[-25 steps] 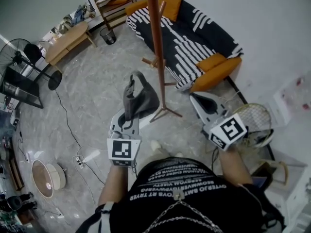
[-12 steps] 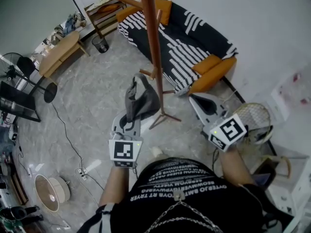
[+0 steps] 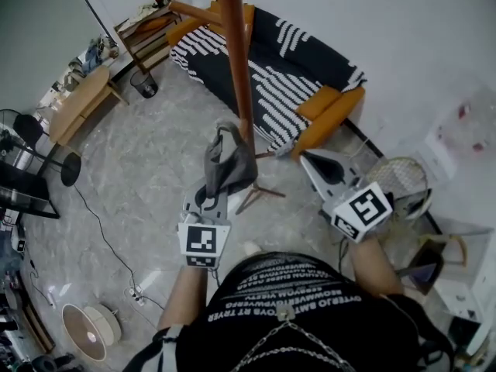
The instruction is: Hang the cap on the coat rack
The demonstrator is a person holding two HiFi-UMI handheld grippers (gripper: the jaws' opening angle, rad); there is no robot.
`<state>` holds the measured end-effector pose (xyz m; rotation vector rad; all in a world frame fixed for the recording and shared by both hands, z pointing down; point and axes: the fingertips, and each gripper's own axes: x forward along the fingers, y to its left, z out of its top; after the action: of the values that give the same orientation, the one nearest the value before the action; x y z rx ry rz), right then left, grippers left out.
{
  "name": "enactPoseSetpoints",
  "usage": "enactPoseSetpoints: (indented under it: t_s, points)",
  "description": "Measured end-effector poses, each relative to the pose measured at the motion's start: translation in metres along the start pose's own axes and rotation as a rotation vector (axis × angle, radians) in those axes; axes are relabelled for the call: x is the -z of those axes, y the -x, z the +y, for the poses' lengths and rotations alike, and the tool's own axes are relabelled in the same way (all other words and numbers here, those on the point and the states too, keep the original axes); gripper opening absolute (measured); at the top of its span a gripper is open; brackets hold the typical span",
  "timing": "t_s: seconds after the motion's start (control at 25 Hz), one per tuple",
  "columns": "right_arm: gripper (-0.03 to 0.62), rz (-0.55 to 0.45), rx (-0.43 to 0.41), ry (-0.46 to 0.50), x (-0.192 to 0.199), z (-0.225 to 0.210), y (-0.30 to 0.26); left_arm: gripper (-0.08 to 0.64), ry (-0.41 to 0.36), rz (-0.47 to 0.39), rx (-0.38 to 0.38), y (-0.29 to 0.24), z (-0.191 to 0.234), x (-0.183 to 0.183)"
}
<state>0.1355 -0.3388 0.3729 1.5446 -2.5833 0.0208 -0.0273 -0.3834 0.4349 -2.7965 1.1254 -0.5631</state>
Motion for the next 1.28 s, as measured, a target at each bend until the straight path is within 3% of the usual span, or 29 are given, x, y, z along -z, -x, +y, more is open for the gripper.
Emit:
enactPoseSetpoints:
  t_s: [0.24,0.48,0.96,1.28]
  points:
    - [0.002,0.005,0.036,-0.021,0.003,-0.006,-0.007,0.008,-0.009,0.008,0.074,-0.022,-0.003,0.006]
    - [0.002,0.022,0.034,-0.043,0.016,-0.023,-0.012,0.008,0.000,0.049,0.086,-0.046,-0.007,0.021]
    - [0.002,0.014,-0.090,-0.002,0.003,-0.074,-0.034,0.008,0.070,0.125,0.006,-0.089,-0.024,0.044]
    - [0.002,0.010,-0.174,0.016,0.000,-0.078,-0.051,0.009,0.099,0.187,-0.026,-0.102,-0.030,0.068]
